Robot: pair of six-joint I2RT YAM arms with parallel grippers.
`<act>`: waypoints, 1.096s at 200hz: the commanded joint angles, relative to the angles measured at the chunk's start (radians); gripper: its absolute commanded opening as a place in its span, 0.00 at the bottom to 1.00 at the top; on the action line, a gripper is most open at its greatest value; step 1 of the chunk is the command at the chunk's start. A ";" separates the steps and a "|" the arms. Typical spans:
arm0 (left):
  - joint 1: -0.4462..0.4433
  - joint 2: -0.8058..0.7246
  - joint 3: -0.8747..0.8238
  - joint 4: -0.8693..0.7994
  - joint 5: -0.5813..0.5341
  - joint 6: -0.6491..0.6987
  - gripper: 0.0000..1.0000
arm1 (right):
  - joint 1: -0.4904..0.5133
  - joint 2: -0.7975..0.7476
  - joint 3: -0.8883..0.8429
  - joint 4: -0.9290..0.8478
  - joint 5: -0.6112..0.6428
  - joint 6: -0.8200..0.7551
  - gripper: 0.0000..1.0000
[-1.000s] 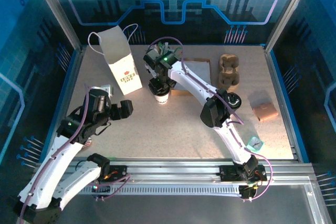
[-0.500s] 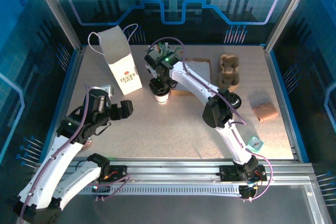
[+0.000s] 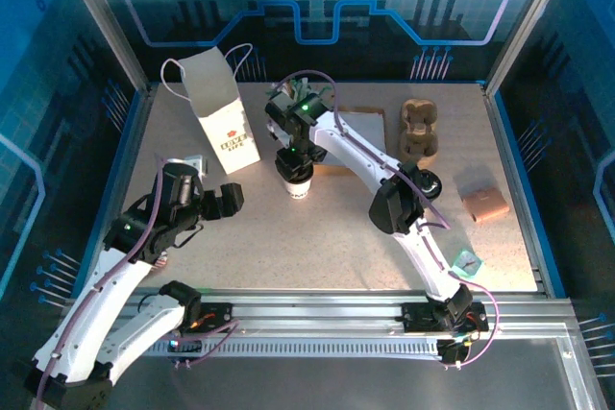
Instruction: Pack the takeout coffee
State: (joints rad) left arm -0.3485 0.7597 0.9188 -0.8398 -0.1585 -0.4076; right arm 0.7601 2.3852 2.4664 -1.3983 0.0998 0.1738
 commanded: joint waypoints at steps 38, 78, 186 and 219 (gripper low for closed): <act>0.013 -0.007 -0.017 0.009 0.022 0.027 0.99 | 0.018 -0.116 -0.126 -0.073 0.022 -0.010 0.62; 0.012 -0.008 -0.016 0.009 0.022 0.027 0.99 | 0.015 -0.222 -0.263 -0.028 0.051 -0.004 0.62; 0.013 -0.004 -0.017 0.010 0.024 0.028 0.99 | -0.067 -0.526 -0.704 0.130 0.071 0.023 0.62; 0.013 -0.006 -0.017 0.008 0.022 0.028 0.99 | -0.109 -0.609 -0.822 0.191 0.057 0.040 0.61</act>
State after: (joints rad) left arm -0.3477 0.7597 0.9134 -0.8398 -0.1555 -0.4076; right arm 0.6815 1.8500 1.7134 -1.2579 0.1566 0.1871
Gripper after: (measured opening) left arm 0.992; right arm 0.620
